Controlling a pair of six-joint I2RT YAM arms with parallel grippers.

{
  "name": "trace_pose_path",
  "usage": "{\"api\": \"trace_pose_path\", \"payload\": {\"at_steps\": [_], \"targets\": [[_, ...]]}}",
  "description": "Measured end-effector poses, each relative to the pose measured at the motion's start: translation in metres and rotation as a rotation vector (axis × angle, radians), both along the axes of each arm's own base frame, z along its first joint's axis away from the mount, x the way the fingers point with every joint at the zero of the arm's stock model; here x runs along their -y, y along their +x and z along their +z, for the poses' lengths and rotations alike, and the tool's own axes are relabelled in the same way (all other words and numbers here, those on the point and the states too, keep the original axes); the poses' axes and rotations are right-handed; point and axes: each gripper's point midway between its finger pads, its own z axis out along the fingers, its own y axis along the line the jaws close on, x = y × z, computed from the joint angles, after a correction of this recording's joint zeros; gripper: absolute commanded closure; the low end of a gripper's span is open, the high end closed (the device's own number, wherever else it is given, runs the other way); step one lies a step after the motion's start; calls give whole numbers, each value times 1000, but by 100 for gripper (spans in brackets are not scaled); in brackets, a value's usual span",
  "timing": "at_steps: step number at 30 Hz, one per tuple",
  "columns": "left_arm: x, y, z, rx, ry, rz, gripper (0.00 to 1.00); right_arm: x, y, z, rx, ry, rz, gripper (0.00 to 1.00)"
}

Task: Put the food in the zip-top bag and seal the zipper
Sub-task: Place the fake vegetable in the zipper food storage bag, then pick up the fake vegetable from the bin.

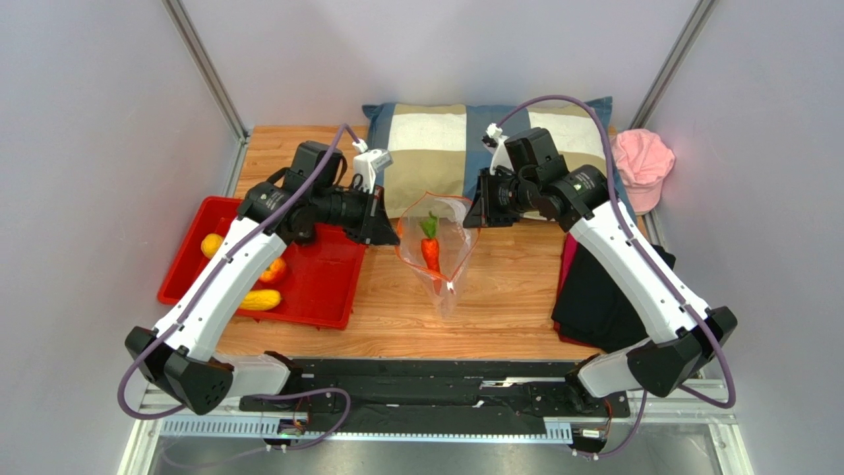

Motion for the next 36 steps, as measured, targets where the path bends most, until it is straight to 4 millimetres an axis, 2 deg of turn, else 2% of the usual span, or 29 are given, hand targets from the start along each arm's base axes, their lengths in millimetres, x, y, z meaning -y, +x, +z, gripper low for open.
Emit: {"api": "trace_pose_path", "payload": {"at_steps": [3,7,8,10,11,12,13,14,17,20,22,25,27,31,33,36], "targets": [[-8,21,-15,-17,52,77,95,6,13,-18,-5,-65,-21,100],[-15,48,-44,-86,114,146,77,6,25,-42,-36,-126,-34,100],[-15,56,-52,-101,124,158,64,5,27,-47,-45,-132,-35,100],[-17,65,-59,-102,135,172,46,3,30,-53,-59,-140,-37,100],[-19,67,-58,-101,131,177,28,2,32,-56,-63,-141,-38,100],[-22,68,-56,-93,123,180,19,0,33,-58,-69,-140,-39,100],[-25,69,-52,-72,117,174,5,-1,35,-60,-74,-141,-41,100],[-30,69,-45,-45,106,172,1,-2,36,-61,-78,-141,-42,100],[-57,70,-21,84,81,194,1,-4,39,-63,-84,-138,-48,100],[-103,63,0,247,118,247,1,-6,41,-64,-88,-134,-49,100],[-133,62,1,326,187,278,8,-7,42,-64,-87,-131,-50,100],[-180,67,-23,355,349,298,10,-9,44,-64,-88,-130,-49,100],[-213,74,-53,301,463,297,11,-11,47,-64,-85,-128,-49,100],[-287,85,-131,120,650,252,13,-12,49,-65,-86,-129,-48,100],[-314,82,-155,58,708,219,16,-12,49,-66,-87,-132,-47,100],[-345,79,-174,28,775,161,21,-12,49,-66,-86,-133,-47,100]]}}
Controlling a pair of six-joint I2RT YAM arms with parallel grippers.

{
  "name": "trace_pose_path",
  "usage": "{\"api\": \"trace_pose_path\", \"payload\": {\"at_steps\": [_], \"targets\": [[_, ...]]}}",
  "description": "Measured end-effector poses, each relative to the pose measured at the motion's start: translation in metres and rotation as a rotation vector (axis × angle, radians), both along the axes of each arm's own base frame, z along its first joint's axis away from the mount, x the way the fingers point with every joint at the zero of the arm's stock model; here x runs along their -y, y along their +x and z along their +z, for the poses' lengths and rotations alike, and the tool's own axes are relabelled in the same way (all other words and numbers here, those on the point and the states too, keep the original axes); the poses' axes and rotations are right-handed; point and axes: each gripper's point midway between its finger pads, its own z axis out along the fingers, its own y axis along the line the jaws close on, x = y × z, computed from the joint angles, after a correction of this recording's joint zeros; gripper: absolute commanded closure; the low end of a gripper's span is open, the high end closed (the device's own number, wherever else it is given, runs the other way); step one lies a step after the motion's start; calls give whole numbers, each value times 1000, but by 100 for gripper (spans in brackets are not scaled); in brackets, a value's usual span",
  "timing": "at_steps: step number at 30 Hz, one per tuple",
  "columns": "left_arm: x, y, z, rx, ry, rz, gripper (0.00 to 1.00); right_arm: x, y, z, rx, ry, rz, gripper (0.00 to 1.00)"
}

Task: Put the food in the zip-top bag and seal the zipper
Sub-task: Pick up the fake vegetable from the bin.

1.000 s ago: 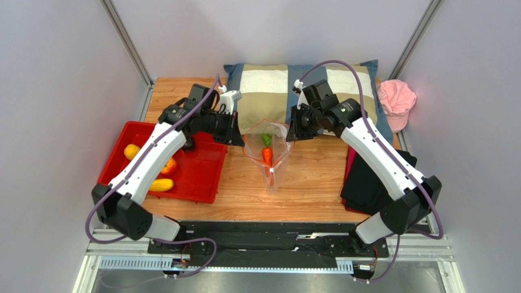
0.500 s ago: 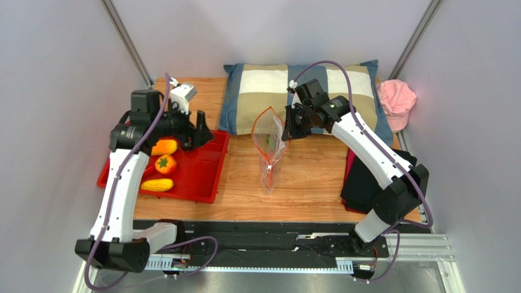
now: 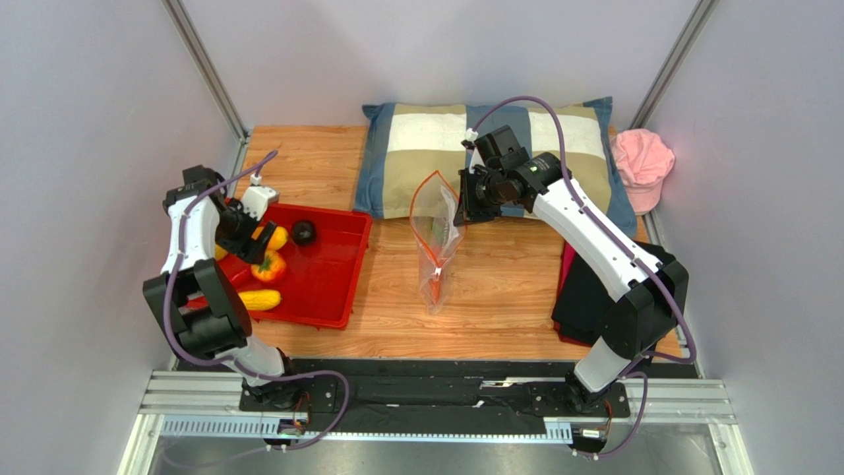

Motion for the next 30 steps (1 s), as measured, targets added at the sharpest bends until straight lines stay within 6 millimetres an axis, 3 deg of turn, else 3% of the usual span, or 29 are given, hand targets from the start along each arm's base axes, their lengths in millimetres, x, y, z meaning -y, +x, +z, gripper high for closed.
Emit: {"api": "trace_pose_path", "payload": {"at_steps": [6,13,17,23,25,30], "targets": [[-32,3,-21,-28,109,-155,27,1,1,1,7,-6,2,100],[-43,2,-61,-135,124,-288,31,1,3,3,20,-8,4,100],[-44,-1,-72,-165,117,-322,32,2,4,3,24,-14,1,100],[-45,-9,-88,-212,109,-333,61,3,5,3,30,-20,2,100],[-43,-11,-89,-221,97,-335,64,3,5,3,31,-20,2,100],[-31,-16,-74,-207,45,-329,89,3,5,3,31,-20,2,100]]}}
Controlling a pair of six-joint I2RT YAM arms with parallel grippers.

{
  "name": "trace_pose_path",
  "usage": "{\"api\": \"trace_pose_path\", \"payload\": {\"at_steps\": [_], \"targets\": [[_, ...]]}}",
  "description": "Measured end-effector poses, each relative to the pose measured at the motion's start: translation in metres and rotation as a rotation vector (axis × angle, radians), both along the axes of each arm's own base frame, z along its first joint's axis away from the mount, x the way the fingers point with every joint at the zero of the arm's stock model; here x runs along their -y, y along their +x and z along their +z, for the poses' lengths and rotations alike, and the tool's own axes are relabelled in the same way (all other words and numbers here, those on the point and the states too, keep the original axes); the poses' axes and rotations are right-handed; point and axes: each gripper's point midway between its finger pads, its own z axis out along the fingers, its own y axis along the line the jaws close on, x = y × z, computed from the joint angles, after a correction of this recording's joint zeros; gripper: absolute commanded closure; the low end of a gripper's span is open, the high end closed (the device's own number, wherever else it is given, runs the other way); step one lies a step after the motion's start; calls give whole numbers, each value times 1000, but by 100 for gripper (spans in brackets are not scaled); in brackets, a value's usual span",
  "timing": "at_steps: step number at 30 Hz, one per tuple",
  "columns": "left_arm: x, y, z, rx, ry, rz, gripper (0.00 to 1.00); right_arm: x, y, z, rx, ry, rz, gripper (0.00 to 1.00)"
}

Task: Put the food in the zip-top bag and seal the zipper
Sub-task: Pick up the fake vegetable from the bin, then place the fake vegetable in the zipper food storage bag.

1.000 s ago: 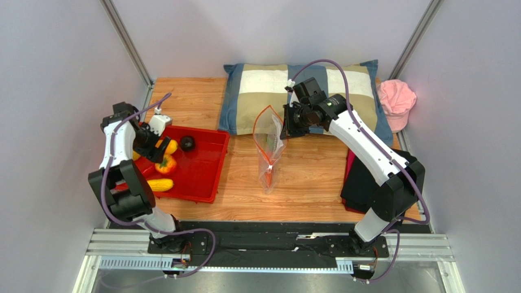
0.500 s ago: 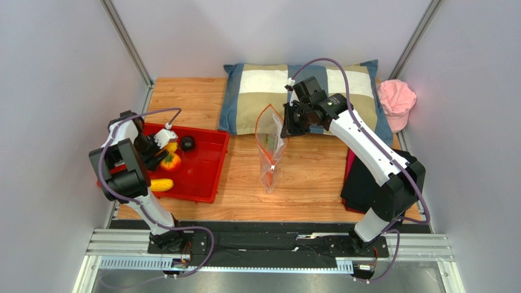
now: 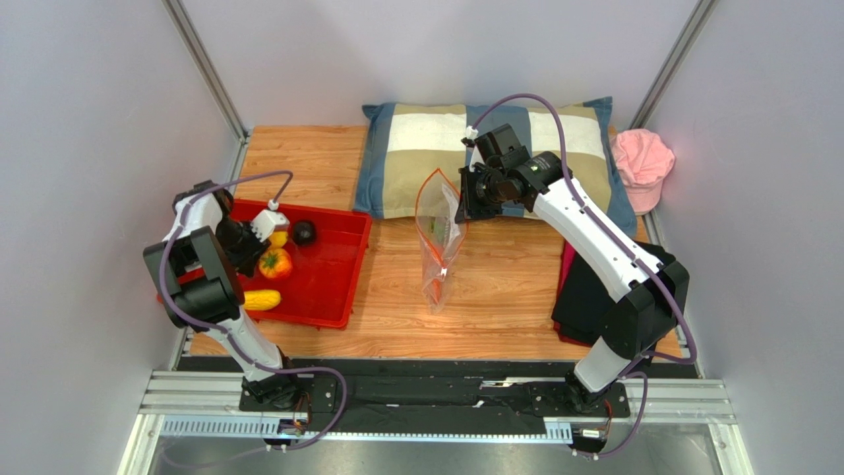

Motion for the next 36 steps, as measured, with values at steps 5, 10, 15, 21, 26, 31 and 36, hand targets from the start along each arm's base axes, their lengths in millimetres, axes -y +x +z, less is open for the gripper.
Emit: {"api": "trace_pose_path", "payload": {"at_steps": [5,10,15,21,26,31,36], "targets": [[11,31,75,157,-39,60,100,0,0,0,0,0,0,100],[56,80,195,465,-133,118,100,-1,1,0,2,2,0,100],[166,89,303,651,-483,187,100,-3,4,-2,0,3,0,100],[291,47,375,697,-980,239,100,-6,7,-7,-13,1,-5,100],[365,-1,410,647,-1266,158,100,-6,8,-6,-13,4,-9,100],[411,-1,425,567,-1397,192,100,-8,7,-5,-21,15,-15,100],[433,34,390,488,-1356,381,97,-9,8,-2,-15,26,-19,100]]}}
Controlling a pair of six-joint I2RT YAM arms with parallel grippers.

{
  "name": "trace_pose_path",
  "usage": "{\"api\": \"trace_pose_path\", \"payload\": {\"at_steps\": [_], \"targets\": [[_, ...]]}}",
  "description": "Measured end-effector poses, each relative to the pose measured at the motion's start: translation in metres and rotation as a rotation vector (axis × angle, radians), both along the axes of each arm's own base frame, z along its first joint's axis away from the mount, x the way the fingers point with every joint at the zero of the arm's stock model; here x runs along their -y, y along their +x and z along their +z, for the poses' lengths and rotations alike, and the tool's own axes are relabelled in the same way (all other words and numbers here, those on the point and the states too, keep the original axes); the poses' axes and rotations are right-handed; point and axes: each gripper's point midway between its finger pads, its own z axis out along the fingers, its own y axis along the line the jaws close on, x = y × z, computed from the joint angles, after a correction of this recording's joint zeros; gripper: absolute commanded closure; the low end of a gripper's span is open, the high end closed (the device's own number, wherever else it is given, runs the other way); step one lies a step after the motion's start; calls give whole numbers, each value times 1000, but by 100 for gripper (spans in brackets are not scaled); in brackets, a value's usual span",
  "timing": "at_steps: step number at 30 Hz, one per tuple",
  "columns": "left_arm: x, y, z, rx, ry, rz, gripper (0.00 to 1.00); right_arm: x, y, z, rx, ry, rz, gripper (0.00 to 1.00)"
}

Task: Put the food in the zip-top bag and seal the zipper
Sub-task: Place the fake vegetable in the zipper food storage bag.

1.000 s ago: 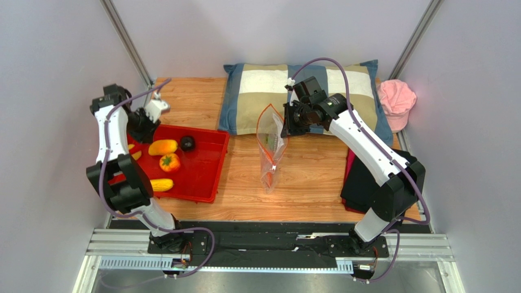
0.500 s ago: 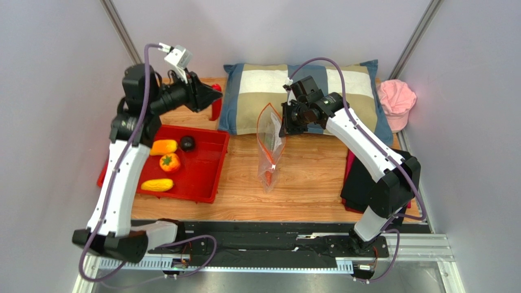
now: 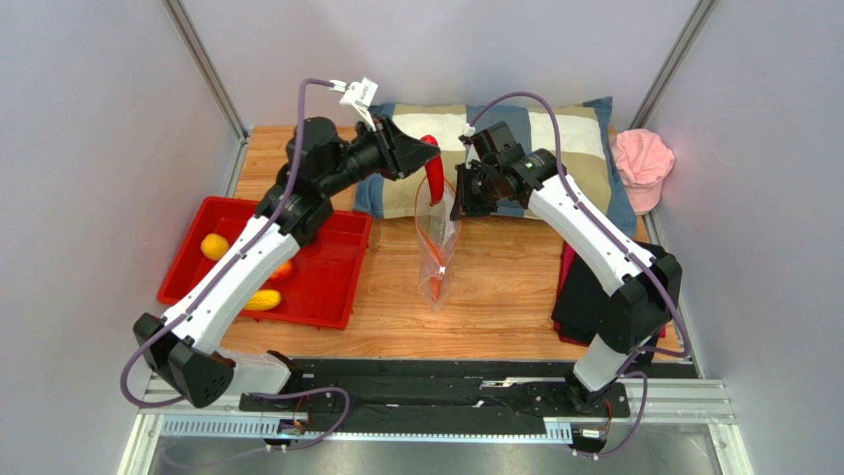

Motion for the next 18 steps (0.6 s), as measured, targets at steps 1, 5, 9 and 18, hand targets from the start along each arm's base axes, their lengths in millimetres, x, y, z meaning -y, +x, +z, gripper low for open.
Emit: {"api": "trace_pose_path", "payload": {"at_steps": [1,5,9,18], "targets": [[3,6,-10,-29,9,22,96,0,0,0,0,1,-1,100],[12,17,-53,-155,58,98,97,0,0,0,0,3,-4,100],[12,21,-89,-279,114,155,93,0,0,0,0,2,-5,100],[-2,10,-159,-500,240,215,24,0,1,0,2,0,-7,100]]}}
